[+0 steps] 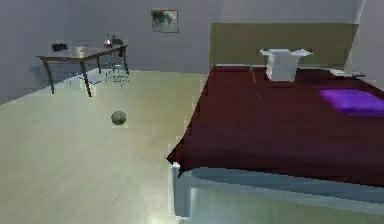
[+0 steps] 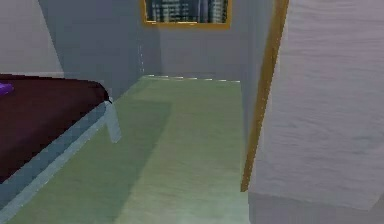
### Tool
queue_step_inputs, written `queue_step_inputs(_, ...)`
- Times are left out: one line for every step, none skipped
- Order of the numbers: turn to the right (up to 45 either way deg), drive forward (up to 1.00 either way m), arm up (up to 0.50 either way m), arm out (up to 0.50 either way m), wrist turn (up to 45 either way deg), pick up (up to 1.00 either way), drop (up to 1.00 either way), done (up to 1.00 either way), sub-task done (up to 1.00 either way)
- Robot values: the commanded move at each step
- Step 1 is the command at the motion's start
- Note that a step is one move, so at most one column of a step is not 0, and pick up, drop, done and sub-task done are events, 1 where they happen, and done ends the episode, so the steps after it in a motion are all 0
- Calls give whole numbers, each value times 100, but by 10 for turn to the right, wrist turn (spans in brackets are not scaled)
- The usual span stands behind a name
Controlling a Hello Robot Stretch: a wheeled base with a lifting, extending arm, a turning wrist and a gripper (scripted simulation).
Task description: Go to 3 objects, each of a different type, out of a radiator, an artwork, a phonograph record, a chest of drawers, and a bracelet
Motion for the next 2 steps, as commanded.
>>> queue_step_inputs(-450, 0, 0, 0, 0, 0, 0, 0, 0)
queue_step_inputs(0, 100, 0, 0, 0, 0, 0, 0, 0)
